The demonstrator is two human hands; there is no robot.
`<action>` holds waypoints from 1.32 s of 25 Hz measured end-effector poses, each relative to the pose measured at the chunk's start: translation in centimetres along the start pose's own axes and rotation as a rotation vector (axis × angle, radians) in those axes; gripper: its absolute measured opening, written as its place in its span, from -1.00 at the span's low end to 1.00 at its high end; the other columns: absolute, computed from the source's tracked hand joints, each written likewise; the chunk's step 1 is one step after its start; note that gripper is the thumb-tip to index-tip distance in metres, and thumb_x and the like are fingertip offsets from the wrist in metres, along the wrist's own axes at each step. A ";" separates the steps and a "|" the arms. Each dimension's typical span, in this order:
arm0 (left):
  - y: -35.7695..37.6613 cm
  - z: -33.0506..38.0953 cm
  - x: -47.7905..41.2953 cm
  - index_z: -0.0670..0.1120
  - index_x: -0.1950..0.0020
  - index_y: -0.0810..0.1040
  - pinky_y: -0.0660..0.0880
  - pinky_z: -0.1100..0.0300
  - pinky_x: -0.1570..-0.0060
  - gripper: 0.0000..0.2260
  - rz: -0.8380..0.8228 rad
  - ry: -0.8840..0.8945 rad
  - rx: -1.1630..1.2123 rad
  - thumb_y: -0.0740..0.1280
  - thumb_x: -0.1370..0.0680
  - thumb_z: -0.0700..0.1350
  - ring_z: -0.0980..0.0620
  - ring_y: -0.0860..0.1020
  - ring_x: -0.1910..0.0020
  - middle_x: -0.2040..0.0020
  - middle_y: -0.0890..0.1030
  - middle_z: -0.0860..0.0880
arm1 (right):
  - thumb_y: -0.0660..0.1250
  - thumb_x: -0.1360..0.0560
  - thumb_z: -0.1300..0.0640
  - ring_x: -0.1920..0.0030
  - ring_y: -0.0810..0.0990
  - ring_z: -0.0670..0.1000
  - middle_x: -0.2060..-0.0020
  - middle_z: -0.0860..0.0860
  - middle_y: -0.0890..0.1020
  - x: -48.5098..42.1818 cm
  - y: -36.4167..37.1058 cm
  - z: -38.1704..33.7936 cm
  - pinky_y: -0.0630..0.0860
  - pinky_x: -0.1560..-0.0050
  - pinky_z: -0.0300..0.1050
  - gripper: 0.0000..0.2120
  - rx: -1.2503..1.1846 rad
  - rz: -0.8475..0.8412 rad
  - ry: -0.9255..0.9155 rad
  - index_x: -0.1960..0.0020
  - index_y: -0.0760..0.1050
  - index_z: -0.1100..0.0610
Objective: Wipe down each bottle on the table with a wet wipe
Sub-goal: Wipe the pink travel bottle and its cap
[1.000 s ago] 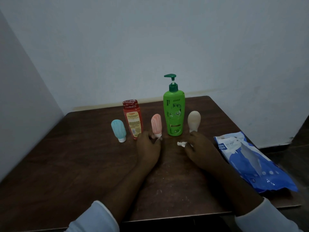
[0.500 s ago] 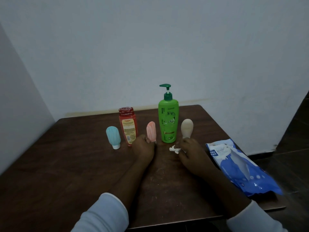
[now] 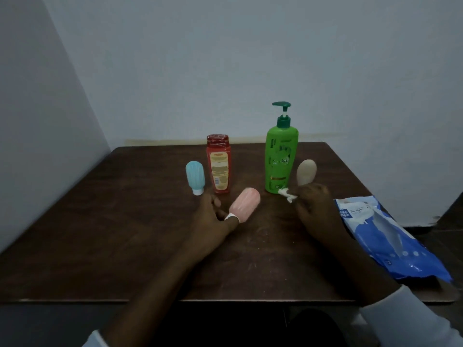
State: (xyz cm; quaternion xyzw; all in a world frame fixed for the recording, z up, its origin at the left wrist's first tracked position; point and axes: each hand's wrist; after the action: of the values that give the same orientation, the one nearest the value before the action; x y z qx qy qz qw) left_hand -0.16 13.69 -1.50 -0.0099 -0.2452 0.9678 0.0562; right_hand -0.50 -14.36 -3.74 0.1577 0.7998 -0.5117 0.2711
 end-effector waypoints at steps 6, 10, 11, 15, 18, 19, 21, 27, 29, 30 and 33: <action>-1.9 -2.5 1.5 -0.01 -0.05 0.62 0.66 0.04 0.08 -0.91 -0.112 0.079 0.122 0.36 -0.64 -0.18 0.02 0.69 0.14 0.00 0.70 -0.05 | 0.38 -0.49 0.30 0.00 0.48 -0.31 0.00 -0.17 0.62 -0.1 -0.2 -4.1 0.30 -0.03 -0.57 -0.70 -0.178 -0.086 -0.129 -0.17 0.62 0.05; -3.4 -2.5 -1.7 -0.08 -0.22 0.65 0.67 0.09 -0.07 -0.80 -0.290 0.000 0.227 0.39 -0.62 -0.24 0.01 0.71 -0.04 -0.11 0.73 -0.04 | 0.36 -0.49 0.30 -0.15 0.47 -0.28 -0.13 -0.13 0.59 -2.4 0.2 -6.9 0.36 -0.21 -0.45 -0.68 -0.190 -0.209 -0.351 -0.22 0.60 0.14; -4.1 -2.5 -2.8 -0.10 -0.26 0.64 0.65 0.07 -0.14 -0.75 -0.362 0.006 0.229 0.41 -0.59 -0.28 -0.01 0.71 -0.11 -0.13 0.73 -0.05 | 0.33 -0.50 0.26 -0.20 0.50 -0.21 -0.19 -0.09 0.60 -2.9 0.6 -7.2 0.42 -0.25 -0.30 -0.68 -0.176 -0.243 -0.401 -0.24 0.59 0.13; -5.8 -3.0 -6.5 -0.15 -0.33 0.60 0.58 0.05 -0.29 -0.68 -0.492 0.071 0.209 0.38 -0.59 -0.33 -0.02 0.65 -0.26 -0.23 0.70 -0.07 | 0.33 -0.48 0.24 -0.17 0.53 0.03 -0.13 0.04 0.62 -3.2 3.2 -7.0 0.44 -0.21 -0.04 -0.72 -0.135 -0.357 -0.616 -0.18 0.61 0.17; -5.3 -4.4 -7.8 -0.22 -0.38 0.56 0.57 0.07 -0.30 -0.65 -0.538 0.093 0.267 0.35 -0.60 -0.39 -0.05 0.63 -0.31 -0.28 0.67 -0.11 | 0.34 -0.49 0.23 -0.21 0.52 0.02 -0.18 0.06 0.59 -2.4 4.1 -6.2 0.45 -0.21 -0.09 -0.70 -0.143 -0.431 -0.603 -0.21 0.60 0.16; -5.1 -4.9 -8.1 -0.24 -0.39 0.55 0.57 0.06 -0.32 -0.64 -0.551 0.111 0.273 0.35 -0.59 -0.40 -0.06 0.62 -0.32 -0.29 0.67 -0.12 | 0.35 -0.49 0.21 -0.22 0.51 -0.01 -0.21 0.05 0.58 -2.3 4.1 -6.1 0.43 -0.23 -0.14 -0.69 -0.145 -0.454 -0.589 -0.23 0.60 0.14; -5.0 -5.4 -8.5 -0.25 -0.38 0.55 0.56 0.05 -0.33 -0.63 -0.577 0.144 0.271 0.37 -0.57 -0.42 -0.08 0.62 -0.33 -0.30 0.67 -0.13 | 0.37 -0.50 0.21 -0.25 0.49 -0.05 -0.25 0.03 0.56 -2.2 4.1 -6.4 0.40 -0.26 -0.21 -0.69 -0.167 -0.476 -0.562 -0.25 0.59 0.13; -4.9 -5.6 -9.0 -0.22 -0.27 0.62 0.63 0.19 -0.16 -0.65 -0.584 0.142 0.309 0.38 -0.51 -0.45 -0.07 0.66 -0.26 -0.23 0.70 -0.14 | 0.33 -0.48 0.20 -0.07 0.55 -0.04 -0.10 0.03 0.64 -2.0 3.2 -6.6 0.51 -0.06 -0.13 -0.73 -0.084 -0.446 -0.604 -0.15 0.63 0.14; -4.8 -5.8 -9.1 -0.21 -0.24 0.63 0.63 0.18 -0.16 -0.66 -0.587 0.155 0.317 0.39 -0.50 -0.46 -0.07 0.66 -0.25 -0.21 0.71 -0.15 | 0.34 -0.50 0.19 -0.03 0.56 0.01 -0.10 0.05 0.62 -1.3 3.3 -7.4 0.50 0.00 -0.10 -0.74 -0.058 -0.480 -0.727 -0.18 0.62 0.15; -4.8 -5.8 -9.0 -0.21 -0.23 0.63 0.63 0.17 -0.16 -0.66 -0.590 0.156 0.325 0.39 -0.49 -0.45 -0.08 0.67 -0.24 -0.21 0.71 -0.16 | 0.36 -0.51 0.21 -0.03 0.56 0.03 -0.12 0.07 0.61 -1.2 3.9 -7.8 0.49 -0.01 -0.11 -0.72 -0.041 -0.472 -0.784 -0.21 0.61 0.17; -4.8 -5.8 -9.1 -0.21 -0.24 0.63 0.63 0.18 -0.15 -0.66 -0.591 0.150 0.310 0.39 -0.50 -0.45 -0.05 0.68 -0.22 -0.19 0.72 -0.14 | 0.37 -0.49 0.26 -0.01 0.54 0.04 -0.07 0.10 0.62 -2.2 5.0 -7.3 0.48 0.00 -0.11 -0.71 -0.040 -0.370 -0.703 -0.20 0.60 0.20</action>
State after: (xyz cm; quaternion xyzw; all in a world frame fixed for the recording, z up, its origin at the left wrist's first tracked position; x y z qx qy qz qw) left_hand 9.64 19.56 -4.38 -0.0008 -0.0826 0.9320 0.3530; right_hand 1.95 -5.56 -3.66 -0.1795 0.6829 -0.5590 0.4347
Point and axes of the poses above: each hand's wrist, its own x-axis away from the middle knuckle, its own y-axis out of the palm, z = x × y
